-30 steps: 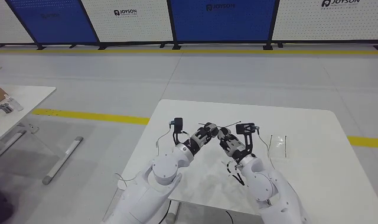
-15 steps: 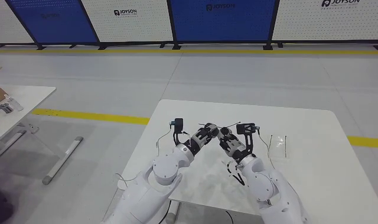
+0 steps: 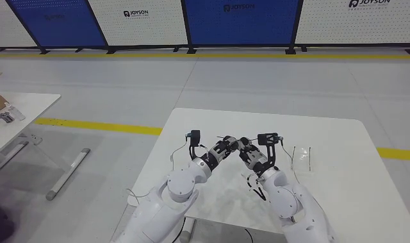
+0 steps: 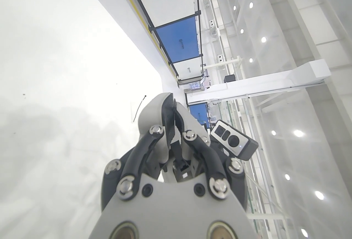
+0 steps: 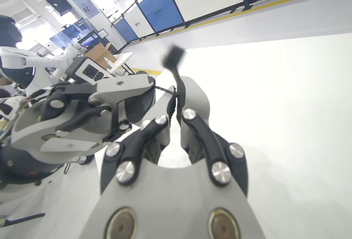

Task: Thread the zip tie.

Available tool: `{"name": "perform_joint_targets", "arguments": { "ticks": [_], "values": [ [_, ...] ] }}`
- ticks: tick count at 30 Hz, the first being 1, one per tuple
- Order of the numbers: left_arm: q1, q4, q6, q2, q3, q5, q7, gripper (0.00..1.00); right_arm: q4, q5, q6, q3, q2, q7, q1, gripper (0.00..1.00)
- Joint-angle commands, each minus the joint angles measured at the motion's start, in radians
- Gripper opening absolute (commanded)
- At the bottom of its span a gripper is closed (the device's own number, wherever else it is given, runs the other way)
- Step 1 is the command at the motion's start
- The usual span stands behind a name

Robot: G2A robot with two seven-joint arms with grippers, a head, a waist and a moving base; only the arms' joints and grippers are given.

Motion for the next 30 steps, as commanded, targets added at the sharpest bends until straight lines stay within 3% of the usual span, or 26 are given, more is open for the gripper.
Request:
{"name": "perform_joint_targets", "arguments": {
  "ticks": [1, 30],
  "values": [
    [0.0, 0.0, -0.001, 0.0, -0.001, 0.0, 0.001, 0.0, 0.0, 0.001, 0.001, 0.0, 0.0, -0.001, 0.0, 0.0],
    [0.006, -0.032, -0.03, -0.002, -0.026, -0.034, 0.004, 0.0, 0.054, 0.017, 0.019, -0.029, -0.001, 0.038, 0.037, 0.0]
  ]
}}
